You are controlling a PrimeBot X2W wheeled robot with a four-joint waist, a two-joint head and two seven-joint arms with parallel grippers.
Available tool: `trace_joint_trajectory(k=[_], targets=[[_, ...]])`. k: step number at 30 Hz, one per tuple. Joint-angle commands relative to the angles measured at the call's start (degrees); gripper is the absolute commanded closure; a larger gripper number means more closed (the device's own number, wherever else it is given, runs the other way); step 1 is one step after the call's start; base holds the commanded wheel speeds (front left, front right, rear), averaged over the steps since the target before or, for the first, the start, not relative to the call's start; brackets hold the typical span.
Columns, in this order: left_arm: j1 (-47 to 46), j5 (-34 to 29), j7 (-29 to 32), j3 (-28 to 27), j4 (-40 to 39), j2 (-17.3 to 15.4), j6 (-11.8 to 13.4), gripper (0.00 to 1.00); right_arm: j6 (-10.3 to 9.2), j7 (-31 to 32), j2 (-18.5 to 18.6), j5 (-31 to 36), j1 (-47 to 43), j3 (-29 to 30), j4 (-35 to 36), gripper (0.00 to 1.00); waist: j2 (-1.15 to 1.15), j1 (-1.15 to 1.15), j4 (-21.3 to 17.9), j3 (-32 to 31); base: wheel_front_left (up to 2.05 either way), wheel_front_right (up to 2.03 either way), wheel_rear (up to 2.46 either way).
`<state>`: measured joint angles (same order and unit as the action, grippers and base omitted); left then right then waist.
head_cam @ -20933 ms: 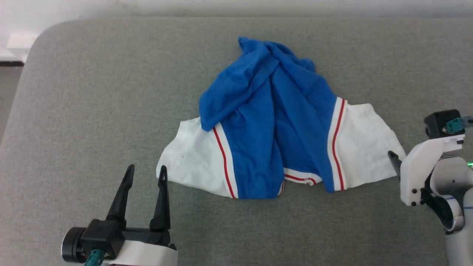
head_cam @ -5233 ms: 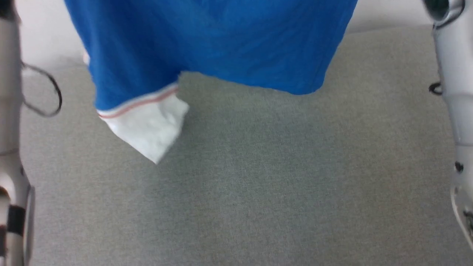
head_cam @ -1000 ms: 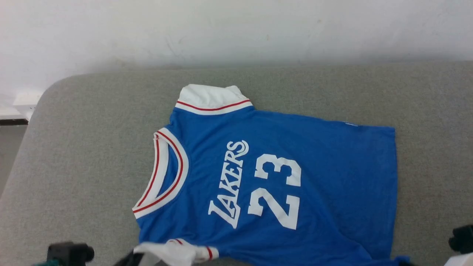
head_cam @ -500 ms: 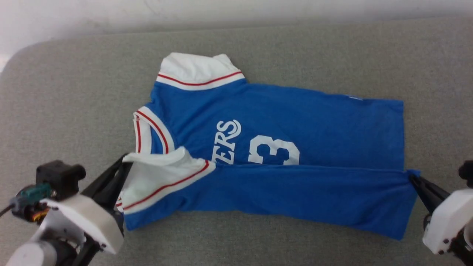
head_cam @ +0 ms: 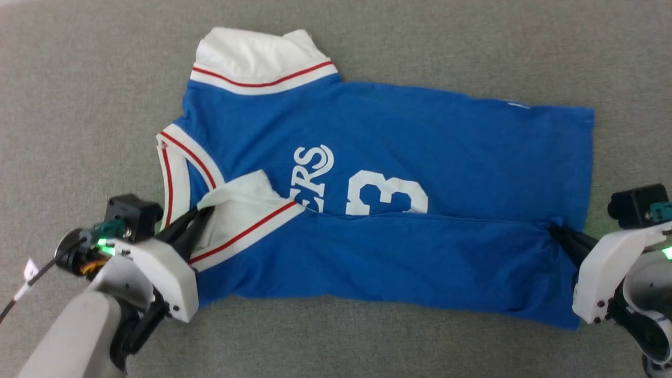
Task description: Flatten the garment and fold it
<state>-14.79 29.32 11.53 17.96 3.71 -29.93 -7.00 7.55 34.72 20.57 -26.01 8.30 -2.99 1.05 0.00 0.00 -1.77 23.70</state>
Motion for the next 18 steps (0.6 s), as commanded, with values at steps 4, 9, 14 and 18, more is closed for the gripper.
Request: trace_joint_trajectory(k=[4, 9, 14, 18], targets=[[-2.8, 0.9, 0.6, 2.3, 4.1, 0.6, -0.3, 1.00, -0.06, 1.2, -0.4, -0.7, 1.3, -1.5, -3.4, 1.00, 0.00, 0.00, 1.0, 2.0, 0.00, 0.00, 0.00], [-3.7, 2.6, -0.8, 2.0, 6.0, 1.0, -0.4, 0.36, -0.06, 0.9, -0.8, -1.6, 1.8, -1.1, -4.0, 0.00, 0.00, 0.00, 1.2, 1.2, 0.00, 0.00, 0.00], [-2.7, 4.9, -3.6, 0.2, 5.9, 2.2, -0.1, 0.00, -0.06, 0.0, -1.2, -3.0, 1.0, -0.9, -2.9, 0.00, 0.00, 0.00, 1.0, -1.1, 0.00, 0.00, 0.00], [-0.8, 6.2, -7.6, -2.2, 4.0, 3.4, 1.6, 0.00, -0.06, -2.2, -1.5, -3.3, -0.5, -0.1, -0.3, 0.00, 0.00, 0.00, 0.7, -3.5, 0.00, 0.00, 0.00]])
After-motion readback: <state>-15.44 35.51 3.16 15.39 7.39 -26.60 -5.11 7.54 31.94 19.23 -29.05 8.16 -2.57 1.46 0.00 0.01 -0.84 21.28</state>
